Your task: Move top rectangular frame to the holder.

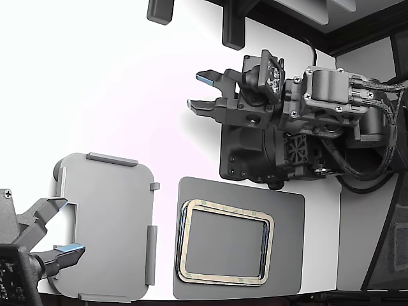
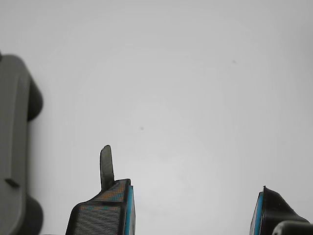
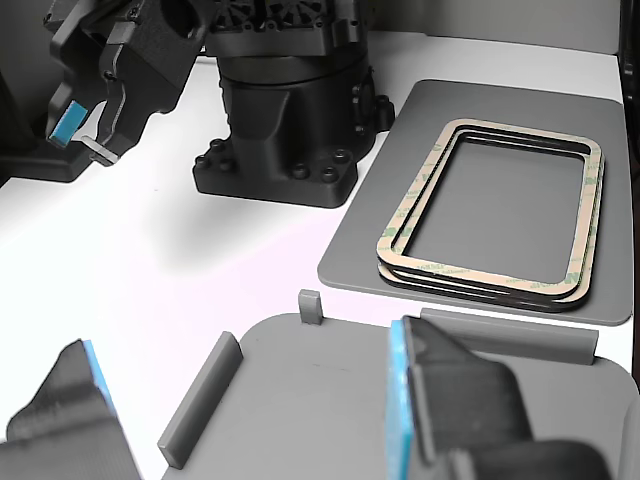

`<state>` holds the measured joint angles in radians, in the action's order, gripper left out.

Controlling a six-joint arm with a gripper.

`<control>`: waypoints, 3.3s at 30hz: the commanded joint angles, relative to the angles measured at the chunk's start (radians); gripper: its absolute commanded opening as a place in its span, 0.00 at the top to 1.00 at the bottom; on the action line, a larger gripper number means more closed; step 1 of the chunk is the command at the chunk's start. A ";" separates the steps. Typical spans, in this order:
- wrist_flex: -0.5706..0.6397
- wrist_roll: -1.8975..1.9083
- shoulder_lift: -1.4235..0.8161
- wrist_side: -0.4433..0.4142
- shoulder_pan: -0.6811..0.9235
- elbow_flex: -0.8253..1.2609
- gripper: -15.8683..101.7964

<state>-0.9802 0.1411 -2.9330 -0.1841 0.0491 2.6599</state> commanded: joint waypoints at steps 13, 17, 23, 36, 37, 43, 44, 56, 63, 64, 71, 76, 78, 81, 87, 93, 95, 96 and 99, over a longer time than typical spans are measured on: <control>0.017 -0.032 0.055 0.037 -0.009 -0.098 0.02; 0.025 -0.086 0.101 0.087 -0.006 -0.153 0.02; -0.034 -0.224 0.181 0.084 0.129 -0.253 0.02; -0.400 -0.443 0.670 0.066 0.554 -0.752 0.02; -0.425 -0.448 0.713 0.063 0.577 -0.788 0.02; -0.512 -0.476 0.894 0.035 0.693 -0.936 0.02; -0.525 -0.468 0.919 0.026 0.713 -0.954 0.05; -0.549 -0.574 1.106 0.135 0.772 -1.014 0.03; -0.489 -0.649 1.180 0.187 0.790 -0.976 0.04; -0.491 -0.669 1.189 0.176 0.795 -0.973 0.03; -0.483 -0.727 1.229 0.135 0.811 -0.959 0.08; -0.425 -0.726 1.262 0.156 0.810 -0.937 0.04; -0.416 -0.729 1.284 0.163 0.804 -0.939 0.05; -0.391 -0.729 1.292 0.166 0.802 -0.922 0.12; -0.348 -0.724 1.293 0.176 0.802 -0.884 0.16; -0.321 -0.704 1.312 0.169 0.801 -0.870 0.20; -0.321 -0.696 1.319 0.166 0.799 -0.871 0.23; -0.321 -0.692 1.322 0.166 0.798 -0.873 0.23; -0.325 -0.678 1.331 0.166 0.798 -0.877 0.26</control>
<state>-1.3054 -0.5400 -1.5846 -0.0169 0.8636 1.8086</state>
